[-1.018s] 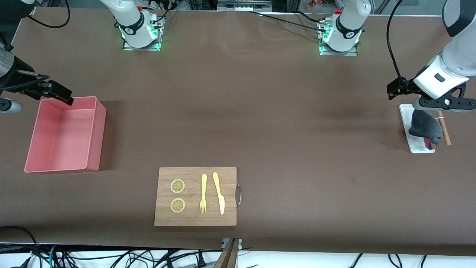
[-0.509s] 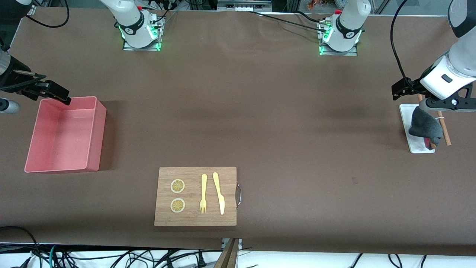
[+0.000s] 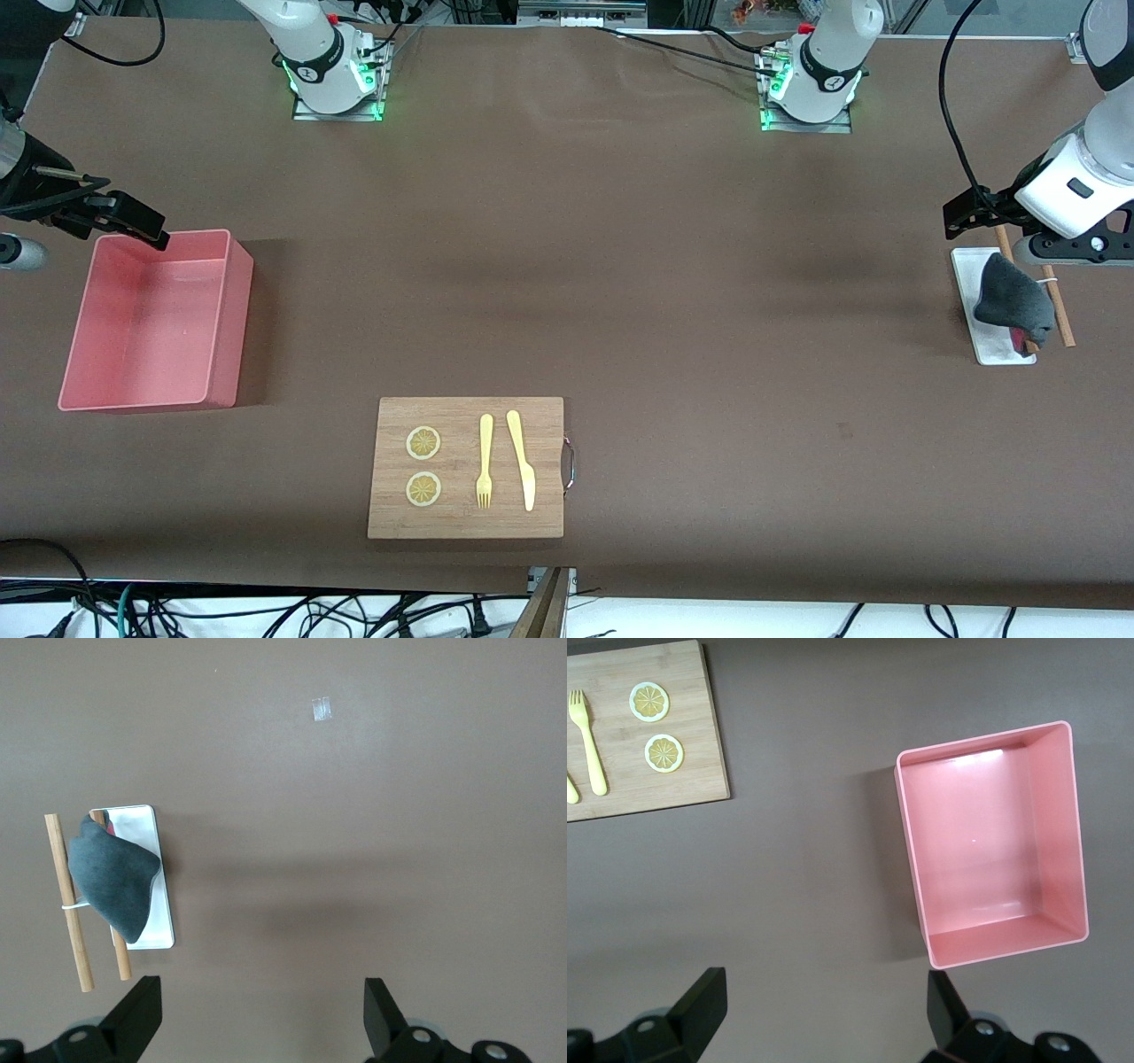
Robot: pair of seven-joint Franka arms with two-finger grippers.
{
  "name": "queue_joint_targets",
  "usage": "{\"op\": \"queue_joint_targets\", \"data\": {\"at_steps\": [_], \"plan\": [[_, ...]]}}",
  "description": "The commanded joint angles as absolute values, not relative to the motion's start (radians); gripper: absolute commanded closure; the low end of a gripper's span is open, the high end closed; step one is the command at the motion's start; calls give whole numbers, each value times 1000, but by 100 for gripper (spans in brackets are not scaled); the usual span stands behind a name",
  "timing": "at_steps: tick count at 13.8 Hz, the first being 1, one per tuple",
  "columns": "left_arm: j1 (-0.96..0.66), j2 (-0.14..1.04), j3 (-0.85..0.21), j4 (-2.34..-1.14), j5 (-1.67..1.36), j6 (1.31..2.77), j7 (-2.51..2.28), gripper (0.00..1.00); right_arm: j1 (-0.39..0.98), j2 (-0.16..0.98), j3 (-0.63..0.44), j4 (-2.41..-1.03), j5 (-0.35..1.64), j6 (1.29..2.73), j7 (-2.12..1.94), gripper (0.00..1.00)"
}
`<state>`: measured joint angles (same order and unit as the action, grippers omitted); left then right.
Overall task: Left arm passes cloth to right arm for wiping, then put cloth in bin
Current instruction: 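Lower the left gripper over the grey cloth on the white tray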
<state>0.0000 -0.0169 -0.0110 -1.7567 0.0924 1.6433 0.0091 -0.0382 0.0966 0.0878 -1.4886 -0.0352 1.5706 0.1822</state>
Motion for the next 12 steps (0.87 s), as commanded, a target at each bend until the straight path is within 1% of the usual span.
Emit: {"op": "queue_joint_targets", "data": {"at_steps": [1, 5, 7, 8, 12], "plan": [[11, -25, -12, -1764, 80, 1641, 20, 0, -46, 106, 92, -1468, -26, 1569, 163, 0], [25, -11, -12, -1763, 80, 1644, 29, 0, -48, 107, 92, -1468, -26, 1569, 163, 0], [31, 18, -12, -1756, 81, 1654, 37, 0, -48, 107, 92, -1468, -26, 1569, 163, 0], [55, 59, -12, -1728, 84, 1655, 38, 0, -48, 107, 92, -1468, -25, 1569, 163, 0], [152, 322, -12, -1527, 89, 1655, 145, 0, -48, 107, 92, -1468, -25, 1572, 163, 0]]}}
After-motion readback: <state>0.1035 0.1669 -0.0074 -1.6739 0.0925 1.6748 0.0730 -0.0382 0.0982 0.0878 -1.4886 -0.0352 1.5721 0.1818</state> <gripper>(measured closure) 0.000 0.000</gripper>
